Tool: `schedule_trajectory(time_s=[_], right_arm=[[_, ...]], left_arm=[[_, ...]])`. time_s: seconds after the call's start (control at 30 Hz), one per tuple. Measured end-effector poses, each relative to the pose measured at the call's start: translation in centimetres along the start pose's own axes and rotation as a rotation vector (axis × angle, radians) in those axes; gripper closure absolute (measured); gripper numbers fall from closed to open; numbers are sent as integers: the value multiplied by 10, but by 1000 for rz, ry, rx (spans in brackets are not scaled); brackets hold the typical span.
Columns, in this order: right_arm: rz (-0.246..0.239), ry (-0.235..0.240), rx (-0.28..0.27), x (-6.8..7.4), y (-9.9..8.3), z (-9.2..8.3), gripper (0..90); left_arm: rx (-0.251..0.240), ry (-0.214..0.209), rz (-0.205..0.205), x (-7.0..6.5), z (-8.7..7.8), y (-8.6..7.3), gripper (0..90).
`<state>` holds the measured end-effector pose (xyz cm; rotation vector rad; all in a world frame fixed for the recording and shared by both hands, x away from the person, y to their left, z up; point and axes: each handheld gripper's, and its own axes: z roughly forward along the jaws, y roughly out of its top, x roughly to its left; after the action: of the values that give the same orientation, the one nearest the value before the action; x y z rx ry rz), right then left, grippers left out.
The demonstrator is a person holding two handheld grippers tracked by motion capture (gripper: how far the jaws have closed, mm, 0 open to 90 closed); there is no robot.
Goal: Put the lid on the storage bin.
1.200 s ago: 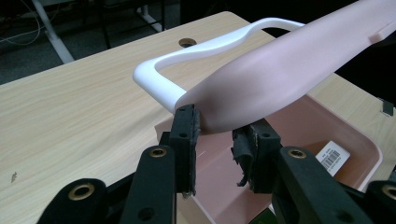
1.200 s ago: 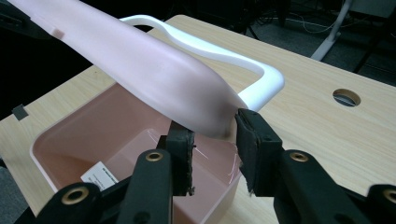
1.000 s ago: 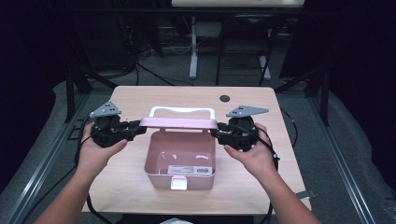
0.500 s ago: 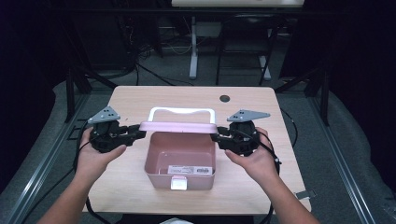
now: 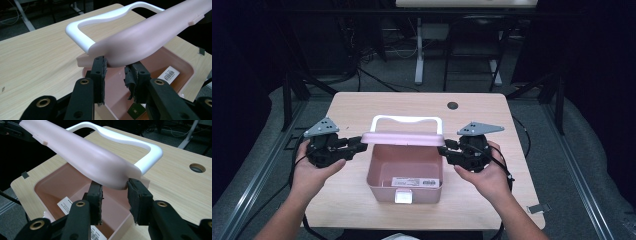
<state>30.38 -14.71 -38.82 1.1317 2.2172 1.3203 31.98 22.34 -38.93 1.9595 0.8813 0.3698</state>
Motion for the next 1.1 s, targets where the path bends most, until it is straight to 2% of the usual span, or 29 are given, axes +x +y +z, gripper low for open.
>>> schedule_trajectory(time_s=[0.17, 0.4, 0.8, 1.1], right_arm=[[-2, 12, 10, -1, -4, -3, 645], [25, 10, 7, -4, -14, -8, 638], [16, -23, 4, -9, -21, -16, 607], [60, -49, 13, -20, -29, -17, 572]], left_arm=[[1, -6, -5, -2, -2, -3, 688], [0, 3, 7, -5, -3, -7, 684], [-4, -3, 6, -9, -9, -15, 683], [-2, -13, 4, -11, -7, -23, 683]])
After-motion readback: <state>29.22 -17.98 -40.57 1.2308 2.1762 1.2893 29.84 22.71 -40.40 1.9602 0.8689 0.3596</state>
